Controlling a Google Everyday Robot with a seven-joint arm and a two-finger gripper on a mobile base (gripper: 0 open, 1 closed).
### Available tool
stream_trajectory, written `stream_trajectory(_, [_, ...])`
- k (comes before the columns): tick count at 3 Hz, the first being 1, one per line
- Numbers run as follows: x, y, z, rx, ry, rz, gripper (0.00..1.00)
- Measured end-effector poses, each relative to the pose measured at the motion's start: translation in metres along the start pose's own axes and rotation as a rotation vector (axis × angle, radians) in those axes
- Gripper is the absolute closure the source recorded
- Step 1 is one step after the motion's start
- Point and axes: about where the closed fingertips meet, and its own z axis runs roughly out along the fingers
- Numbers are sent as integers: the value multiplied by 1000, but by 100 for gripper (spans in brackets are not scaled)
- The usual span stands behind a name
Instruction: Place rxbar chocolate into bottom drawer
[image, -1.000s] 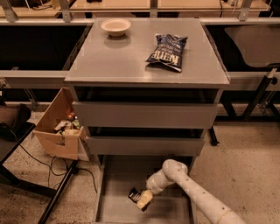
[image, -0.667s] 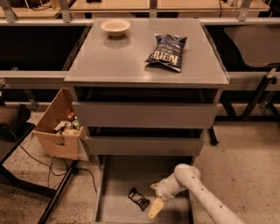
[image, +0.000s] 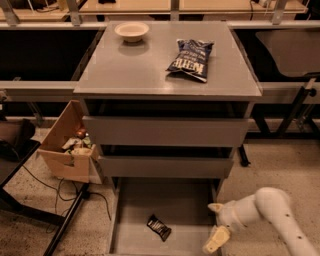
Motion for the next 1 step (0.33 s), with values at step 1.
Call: stream_trajectory(1, [-27,9,-125,208,-176,149,0])
